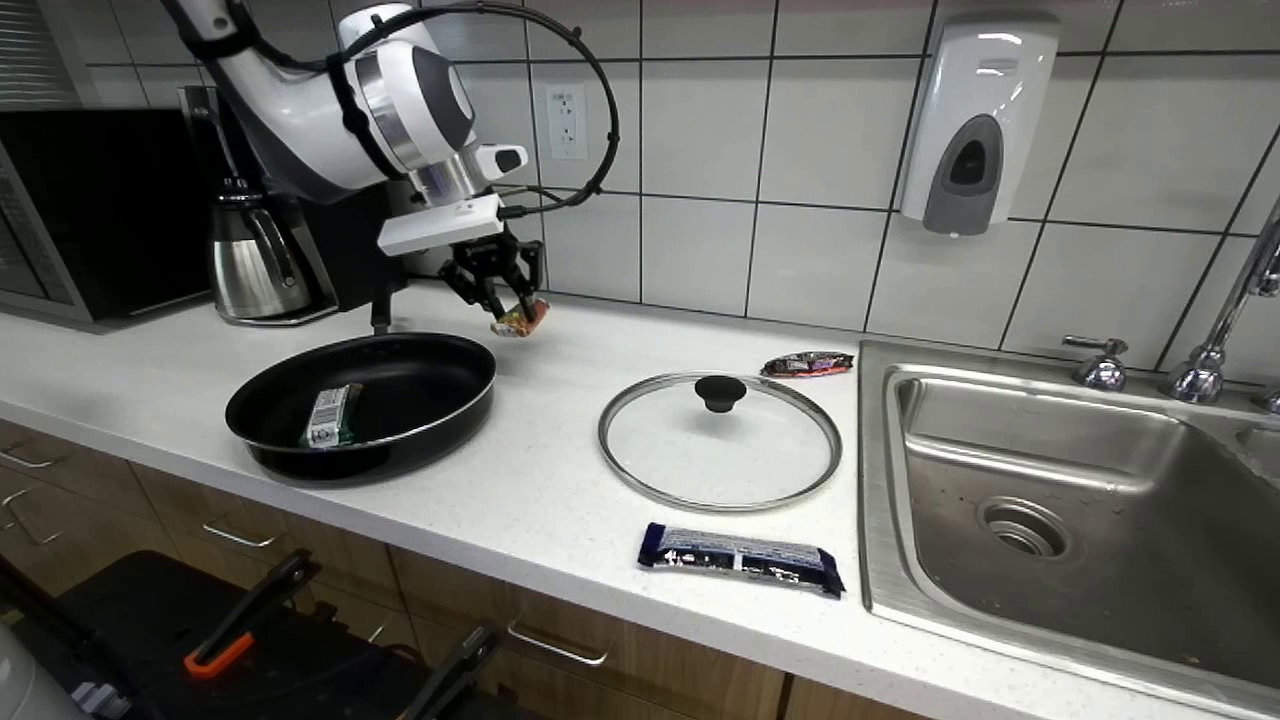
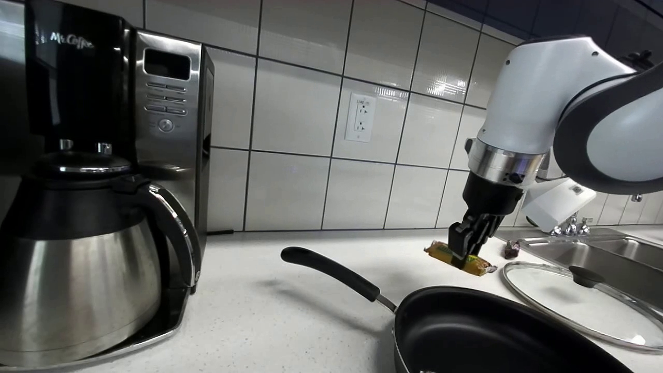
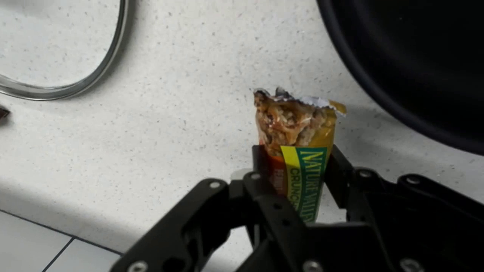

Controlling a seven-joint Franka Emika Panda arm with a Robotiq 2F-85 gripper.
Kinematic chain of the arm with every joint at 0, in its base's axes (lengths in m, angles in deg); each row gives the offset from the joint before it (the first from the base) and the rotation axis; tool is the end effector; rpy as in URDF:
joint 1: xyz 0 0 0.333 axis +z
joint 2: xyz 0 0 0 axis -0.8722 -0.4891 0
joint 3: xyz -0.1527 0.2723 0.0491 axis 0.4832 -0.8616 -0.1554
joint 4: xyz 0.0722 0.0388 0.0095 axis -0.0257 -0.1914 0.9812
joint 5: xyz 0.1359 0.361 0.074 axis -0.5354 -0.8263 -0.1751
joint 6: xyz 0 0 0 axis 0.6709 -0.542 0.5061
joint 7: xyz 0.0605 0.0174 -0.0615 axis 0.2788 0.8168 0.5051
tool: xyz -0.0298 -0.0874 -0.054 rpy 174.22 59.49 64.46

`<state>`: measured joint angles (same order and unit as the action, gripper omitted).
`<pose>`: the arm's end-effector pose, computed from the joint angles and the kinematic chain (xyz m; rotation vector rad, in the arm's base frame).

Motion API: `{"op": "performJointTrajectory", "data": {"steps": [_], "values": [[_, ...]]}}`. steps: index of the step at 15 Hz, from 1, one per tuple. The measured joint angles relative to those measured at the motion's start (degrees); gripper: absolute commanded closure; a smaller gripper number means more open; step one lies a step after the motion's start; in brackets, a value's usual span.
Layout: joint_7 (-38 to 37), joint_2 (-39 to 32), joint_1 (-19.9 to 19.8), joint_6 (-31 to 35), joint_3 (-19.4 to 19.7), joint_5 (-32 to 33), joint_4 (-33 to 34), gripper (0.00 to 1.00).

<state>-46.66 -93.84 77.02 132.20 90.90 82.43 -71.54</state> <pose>0.5293 0.0989 0.2621 2.8559 0.4970 0.3322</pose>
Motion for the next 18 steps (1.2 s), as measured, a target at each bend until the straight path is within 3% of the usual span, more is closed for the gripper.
{"op": "performJointTrajectory", "data": {"steps": [10, 18], "values": [[6.4, 7.8, -2.2, -0.1, -8.7, -10.0, -10.5, 0.84], [13.1, 8.3, -3.2, -2.6, -11.0, -14.8, -14.1, 0.84]]}}
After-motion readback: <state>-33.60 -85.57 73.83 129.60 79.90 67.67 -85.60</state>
